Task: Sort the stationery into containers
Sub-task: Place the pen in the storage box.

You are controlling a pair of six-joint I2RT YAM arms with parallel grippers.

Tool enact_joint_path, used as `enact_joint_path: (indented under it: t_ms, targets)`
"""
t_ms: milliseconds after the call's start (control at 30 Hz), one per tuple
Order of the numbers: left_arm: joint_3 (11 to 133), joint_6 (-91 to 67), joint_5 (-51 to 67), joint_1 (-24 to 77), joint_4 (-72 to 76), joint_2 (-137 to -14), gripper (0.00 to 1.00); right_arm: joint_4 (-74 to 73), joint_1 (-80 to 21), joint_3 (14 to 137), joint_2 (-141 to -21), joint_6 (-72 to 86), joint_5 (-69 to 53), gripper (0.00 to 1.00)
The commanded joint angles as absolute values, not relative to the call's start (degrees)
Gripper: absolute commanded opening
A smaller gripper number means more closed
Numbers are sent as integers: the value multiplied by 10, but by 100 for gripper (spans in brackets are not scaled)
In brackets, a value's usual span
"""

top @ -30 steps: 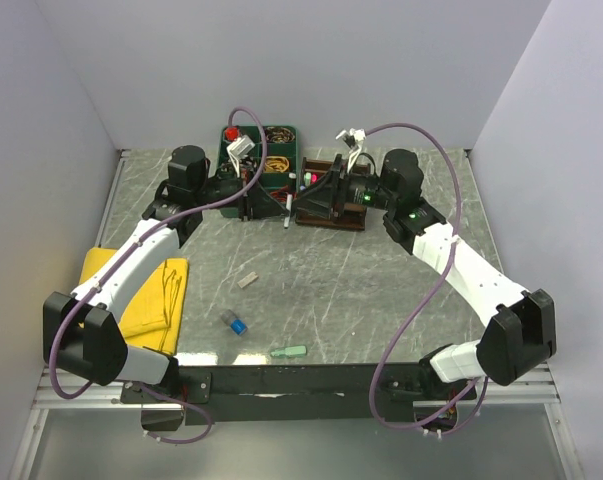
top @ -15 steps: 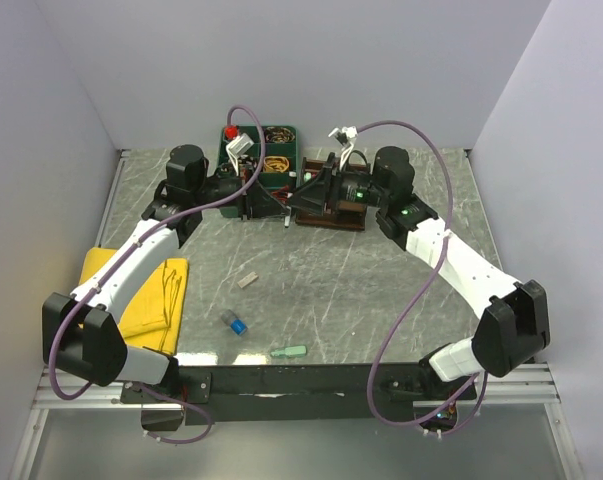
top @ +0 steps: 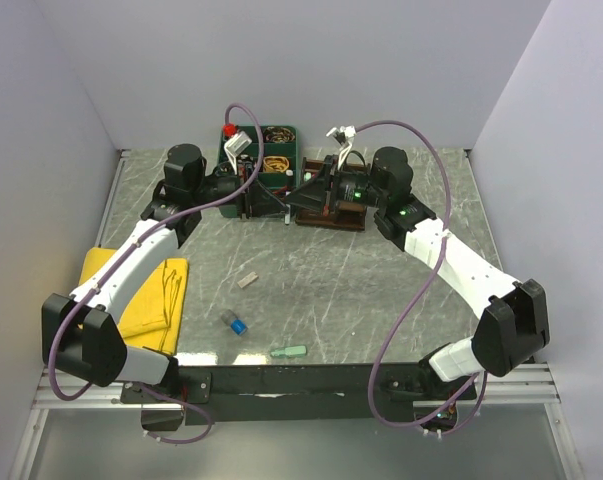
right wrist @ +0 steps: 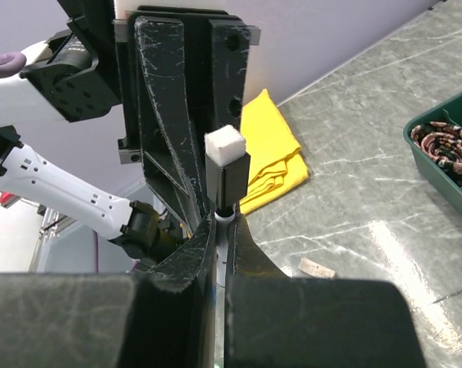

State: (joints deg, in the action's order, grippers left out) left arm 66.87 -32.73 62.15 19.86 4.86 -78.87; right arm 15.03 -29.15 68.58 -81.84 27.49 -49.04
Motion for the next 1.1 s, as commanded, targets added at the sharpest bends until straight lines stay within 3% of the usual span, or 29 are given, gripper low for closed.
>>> enact_joint_path:
  t_ms: [0, 100, 300, 633, 733, 867, 900, 933, 1033, 1067]
  targets:
    - [674, -345, 621, 200, 69, -770, 26, 185, -297, 710, -819, 279, -487, 0]
    - [671, -348, 623, 200, 77, -771, 33, 191, -297, 707, -817, 290, -483, 0]
    - [667, -357, 633, 200, 92, -773, 27, 197, -298, 703, -815, 301, -479, 0]
    - [659, -383, 655, 207, 153, -777, 28, 224, -298, 693, -822, 345, -475, 0]
    - [659, -382, 663, 211, 163, -778, 20, 226, -299, 696, -826, 346, -475, 0]
    - [658, -381, 677, 214, 177, -777, 1, 220, -300, 700, -831, 342, -477, 0]
    - [658, -381, 681, 214, 178, -777, 1, 215, -300, 699, -831, 338, -477, 2]
    - [659, -380, 685, 214, 179, -777, 1, 209, -300, 699, -829, 332, -476, 18]
    - [672, -346, 688, 214, 134, -771, 1, 158, -294, 698, -810, 283, -471, 48]
    - [671, -335, 687, 214, 129, -766, 1, 150, -293, 698, -798, 266, -491, 51]
